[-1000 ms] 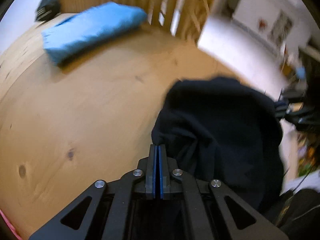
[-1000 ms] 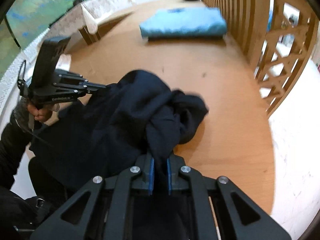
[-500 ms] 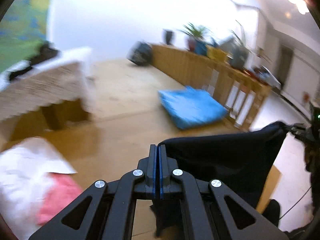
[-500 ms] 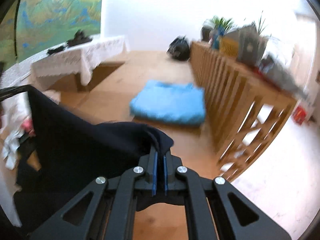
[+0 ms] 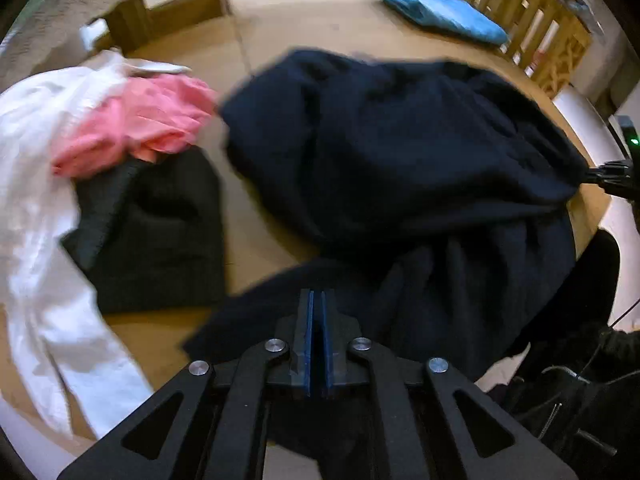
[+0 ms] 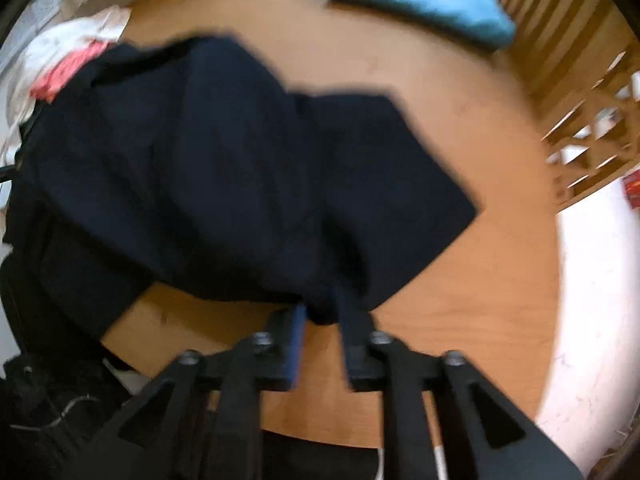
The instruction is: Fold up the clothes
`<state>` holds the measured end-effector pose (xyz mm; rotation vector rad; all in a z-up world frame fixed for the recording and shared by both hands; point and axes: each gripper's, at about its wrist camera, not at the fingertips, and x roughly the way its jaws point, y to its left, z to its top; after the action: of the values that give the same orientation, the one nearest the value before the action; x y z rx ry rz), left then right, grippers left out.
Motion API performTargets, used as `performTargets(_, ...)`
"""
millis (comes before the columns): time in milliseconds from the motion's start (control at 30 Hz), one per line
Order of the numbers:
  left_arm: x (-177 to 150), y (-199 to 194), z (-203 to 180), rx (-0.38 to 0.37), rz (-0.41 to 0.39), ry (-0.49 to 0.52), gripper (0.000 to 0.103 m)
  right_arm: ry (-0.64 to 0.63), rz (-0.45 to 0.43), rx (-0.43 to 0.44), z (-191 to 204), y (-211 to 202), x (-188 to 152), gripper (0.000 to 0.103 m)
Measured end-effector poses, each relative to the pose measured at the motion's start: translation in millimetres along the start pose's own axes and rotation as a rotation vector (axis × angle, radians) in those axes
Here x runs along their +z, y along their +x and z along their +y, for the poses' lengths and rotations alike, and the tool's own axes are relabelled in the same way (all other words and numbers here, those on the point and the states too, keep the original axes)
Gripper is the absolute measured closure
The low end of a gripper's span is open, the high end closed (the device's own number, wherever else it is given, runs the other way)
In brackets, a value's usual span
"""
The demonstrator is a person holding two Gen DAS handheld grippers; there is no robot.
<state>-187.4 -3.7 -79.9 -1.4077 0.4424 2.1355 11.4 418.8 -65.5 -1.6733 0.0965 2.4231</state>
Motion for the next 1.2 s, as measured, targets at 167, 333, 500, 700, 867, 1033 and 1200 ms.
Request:
performTargets(167,56.5,-24.6,-17.0,-0.008,-0.129,0.135,0.079,-0.043,-0.179,0.043,8.0,-34.8,26.8,0.053)
performTargets(333,115.9,12.8,-74.9,-0.117,-0.127,0.314,0.068,-0.134,-0.162,0.076,37.3,-12.0,40.6,0.052)
performTargets(500,145.0,66.2,-102.5,-0.165,-0.034,0.389,0.068,-0.229,-0.1,0.112,60.4,10.1,46.1,0.052)
performTargets(700,149.7,95.1,-110.2,-0.201,0.038,0.396,0.096,-0.331,-0.047,0.1,85.9,45.9,55.5,0.058)
performTargets(867,120.9,60.0,-106.8,-0.215,-0.021,0.377,0.099,-0.256,-0.083,0.174,71.4,13.8,50.2,0.1)
performTargets(1033,84.0,14.1,-103.1,-0.222,-0.1,0.361,0.099,-0.185,-0.157,0.24,56.3,-36.1,39.5,0.1)
performTargets(1200,47.1,-31.8,-99.3,-0.23,-0.179,0.345,0.099,-0.167,-0.175,0.287,55.7,-67.3,12.9,0.1)
